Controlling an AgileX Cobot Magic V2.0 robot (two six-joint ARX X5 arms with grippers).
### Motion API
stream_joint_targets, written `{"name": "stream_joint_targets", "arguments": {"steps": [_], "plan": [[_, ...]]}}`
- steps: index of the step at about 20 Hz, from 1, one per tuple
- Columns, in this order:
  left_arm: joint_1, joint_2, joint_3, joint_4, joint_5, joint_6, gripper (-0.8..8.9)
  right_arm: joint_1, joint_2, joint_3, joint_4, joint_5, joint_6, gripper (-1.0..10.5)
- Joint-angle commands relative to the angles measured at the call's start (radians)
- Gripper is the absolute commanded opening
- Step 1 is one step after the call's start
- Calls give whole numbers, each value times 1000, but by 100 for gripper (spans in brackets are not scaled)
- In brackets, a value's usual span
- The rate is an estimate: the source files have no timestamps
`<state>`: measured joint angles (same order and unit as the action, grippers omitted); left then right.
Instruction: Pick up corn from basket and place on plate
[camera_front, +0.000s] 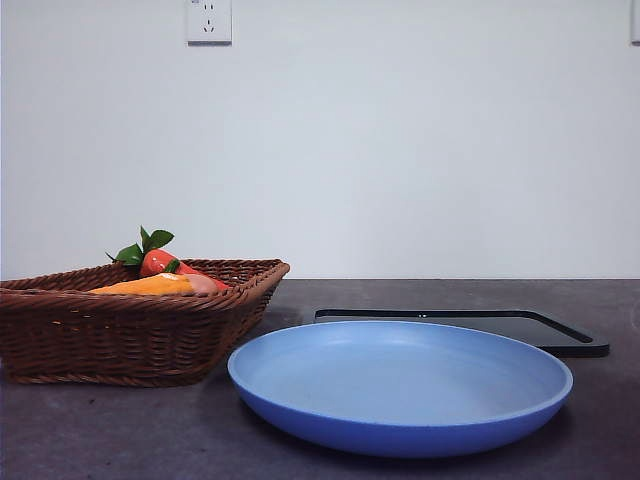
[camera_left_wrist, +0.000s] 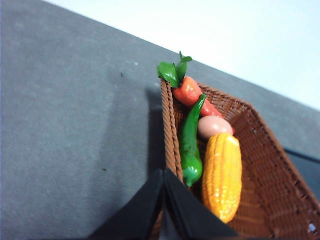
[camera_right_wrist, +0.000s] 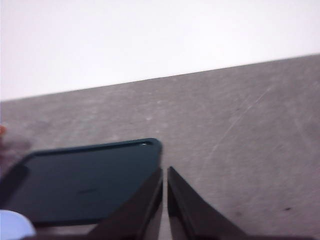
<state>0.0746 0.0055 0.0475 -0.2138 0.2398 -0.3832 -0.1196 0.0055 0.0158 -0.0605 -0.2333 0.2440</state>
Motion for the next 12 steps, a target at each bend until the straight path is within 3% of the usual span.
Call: {"name": "stream_joint_targets", "arguments": {"steps": [1,4,12], "plan": [[4,-1,12,-18,21,-84,7,-2,-2,10,20,-9,146,3],[4,0,51,-30,62,-84,7,-1,-1,55,-36,-25,201,3],[4,56,215,-111,92,-76,7,-1,31,245,-150,-29,189,3]]}}
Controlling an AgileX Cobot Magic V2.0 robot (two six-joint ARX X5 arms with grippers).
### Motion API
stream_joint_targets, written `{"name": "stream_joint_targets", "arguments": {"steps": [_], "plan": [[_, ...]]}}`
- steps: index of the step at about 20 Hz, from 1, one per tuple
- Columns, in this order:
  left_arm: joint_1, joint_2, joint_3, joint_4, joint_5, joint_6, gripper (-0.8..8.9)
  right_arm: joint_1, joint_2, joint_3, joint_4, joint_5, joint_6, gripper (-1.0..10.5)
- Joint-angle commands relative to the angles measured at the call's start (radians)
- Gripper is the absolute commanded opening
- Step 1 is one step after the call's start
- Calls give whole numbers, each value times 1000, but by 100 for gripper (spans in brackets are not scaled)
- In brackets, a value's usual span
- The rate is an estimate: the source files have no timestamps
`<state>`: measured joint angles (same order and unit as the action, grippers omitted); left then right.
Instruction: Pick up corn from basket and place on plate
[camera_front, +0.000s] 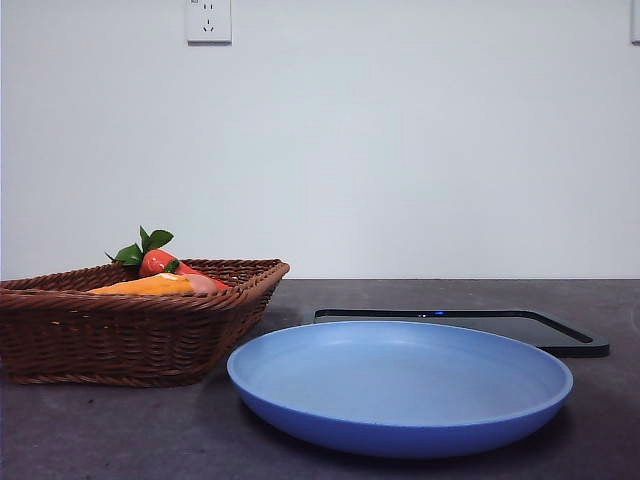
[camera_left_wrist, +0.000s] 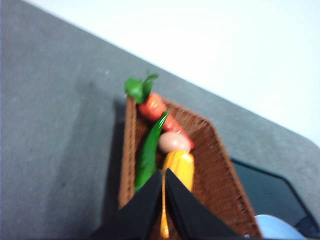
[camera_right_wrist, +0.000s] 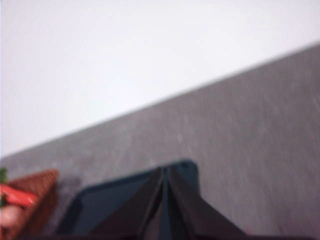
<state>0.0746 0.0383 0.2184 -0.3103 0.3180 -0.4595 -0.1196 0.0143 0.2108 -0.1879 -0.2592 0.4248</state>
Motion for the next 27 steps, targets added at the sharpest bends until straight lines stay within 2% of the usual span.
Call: {"name": "stream_joint_targets", "arguments": {"steps": [1,3,8,12,16,22,27], "plan": [[4,41,70,-24,28,5,7,-1,41,82,-50,-3,4,3],[4,76,118,-49,54,26,7,0,84,143,-105,-16,-27,3],[4,192,256,-168,131,140,7,0,224,290,-251,-131,-166,3],[4,298,360,-306,194,267,7,6,343,375,-335,-267,-285,3],[3,388,439,-441,251,393,7,45,433,418,-409,-364,-359,3],[-45,475,494,-533,258,470,7,149,524,430,-504,-379,-422,3],[-70,504,494,-526,258,475,25,221,563,430,-503,-369,-433,4]]}}
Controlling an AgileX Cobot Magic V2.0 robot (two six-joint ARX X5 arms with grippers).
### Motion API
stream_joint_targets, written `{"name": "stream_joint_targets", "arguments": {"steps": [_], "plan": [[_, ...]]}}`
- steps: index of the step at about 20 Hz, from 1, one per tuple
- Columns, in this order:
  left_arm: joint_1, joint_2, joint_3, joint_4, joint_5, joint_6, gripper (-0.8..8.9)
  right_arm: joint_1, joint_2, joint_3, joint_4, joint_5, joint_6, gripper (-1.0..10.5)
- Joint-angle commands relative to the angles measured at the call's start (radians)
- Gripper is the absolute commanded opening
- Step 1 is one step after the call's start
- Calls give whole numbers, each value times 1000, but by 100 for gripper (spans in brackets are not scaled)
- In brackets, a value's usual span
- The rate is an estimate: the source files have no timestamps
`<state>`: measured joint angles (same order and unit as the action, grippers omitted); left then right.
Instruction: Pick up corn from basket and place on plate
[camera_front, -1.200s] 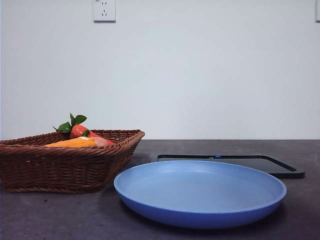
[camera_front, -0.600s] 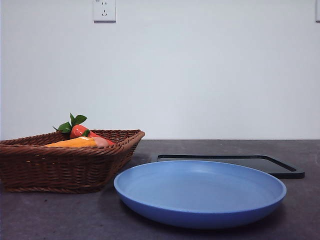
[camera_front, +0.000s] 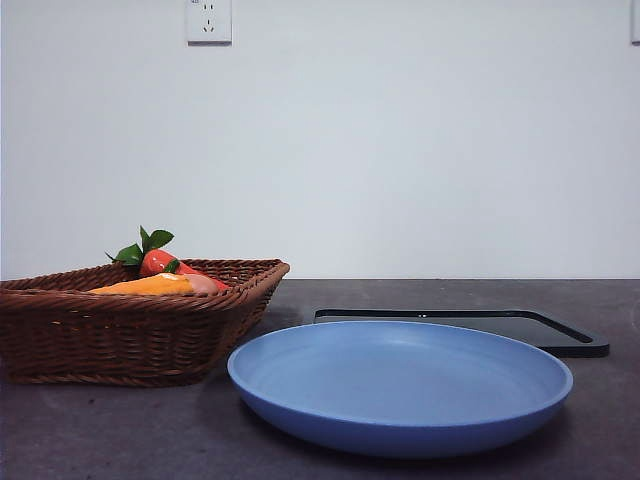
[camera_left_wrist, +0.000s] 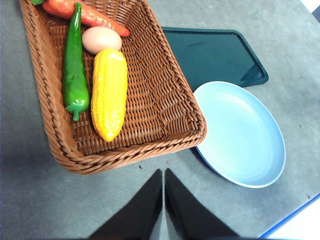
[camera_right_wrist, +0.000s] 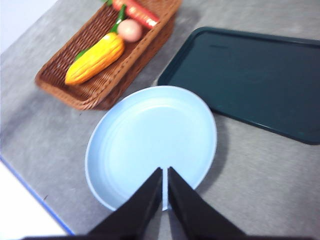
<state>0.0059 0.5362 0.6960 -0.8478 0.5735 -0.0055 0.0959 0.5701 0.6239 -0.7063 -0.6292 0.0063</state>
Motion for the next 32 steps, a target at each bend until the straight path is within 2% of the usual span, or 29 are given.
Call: {"name": "stream_joint_targets", "arguments": {"steps": [1,2,4,5,6,12,18,24,32], "plan": [[-2,7,17,14,2,20,71,6,10,17,22,0,-14,13],[-2,6,17,18,2,19,154,6,10,18,25,1,-14,63],[-2,6,17,30,2,12,343,6,10,18,26,4,3,252],[-2,7,17,36,2,3,402,6,13,18,29,21,23,307],[-2,8,17,37,2,-3,416,6,21,18,29,28,37,311],[-2,15,17,37,2,-5,416,8,155,41,29,26,62,311],[-2,19,17,54,2,-11,416,72,449,146,34,34,59,286],[-2,19,17,53,2,-14,416,140,752,210,89,134,27,283],[-2,19,17,53,2,-14,416,198,944,210,154,141,13,230]]}}
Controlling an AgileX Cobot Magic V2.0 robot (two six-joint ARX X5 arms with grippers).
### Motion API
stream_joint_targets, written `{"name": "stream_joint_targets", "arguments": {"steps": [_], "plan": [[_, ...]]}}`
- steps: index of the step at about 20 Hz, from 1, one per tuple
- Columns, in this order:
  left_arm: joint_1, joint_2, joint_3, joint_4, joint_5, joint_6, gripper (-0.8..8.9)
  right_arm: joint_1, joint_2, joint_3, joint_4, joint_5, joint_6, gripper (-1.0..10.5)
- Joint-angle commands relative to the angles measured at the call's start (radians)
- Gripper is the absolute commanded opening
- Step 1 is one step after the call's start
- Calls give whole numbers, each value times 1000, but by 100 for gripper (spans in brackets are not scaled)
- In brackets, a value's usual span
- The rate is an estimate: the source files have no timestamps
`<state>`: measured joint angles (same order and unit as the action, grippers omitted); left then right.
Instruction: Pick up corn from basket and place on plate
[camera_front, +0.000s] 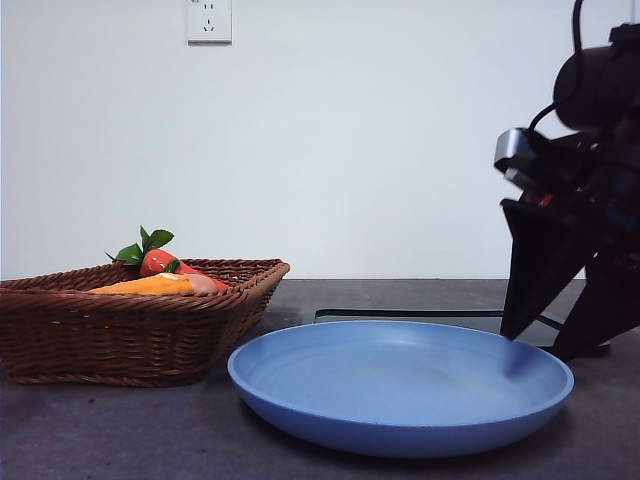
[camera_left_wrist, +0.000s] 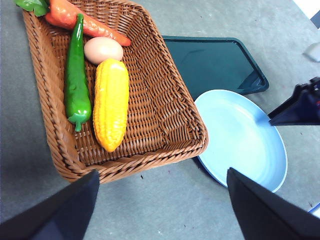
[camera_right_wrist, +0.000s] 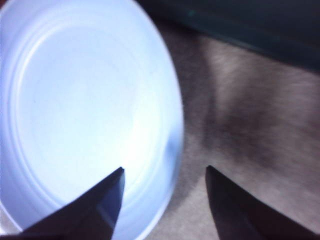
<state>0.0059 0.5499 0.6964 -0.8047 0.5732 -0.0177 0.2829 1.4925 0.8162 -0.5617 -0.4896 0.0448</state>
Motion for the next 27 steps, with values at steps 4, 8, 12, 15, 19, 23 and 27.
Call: {"name": "stream_joint_targets", "arguments": {"steps": [4,8,12,15,19,23,27], "plan": [[-2,5,16,11,3,-2,416,23,49,18,28,1,-27,181],[-2,5,16,11,2,-2,416,23,72,18,38,6,-27,107],[-2,5,16,12,2,-2,416,23,76,18,40,28,-26,2],[-2,14,16,12,2,-4,416,21,76,18,37,53,-19,2],[-2,35,16,18,2,-16,416,17,34,18,9,52,0,2],[-30,98,18,76,-9,-23,416,0,-108,24,-66,53,2,2],[-130,224,29,175,-105,-19,416,-19,-246,25,-114,53,21,2]]}}
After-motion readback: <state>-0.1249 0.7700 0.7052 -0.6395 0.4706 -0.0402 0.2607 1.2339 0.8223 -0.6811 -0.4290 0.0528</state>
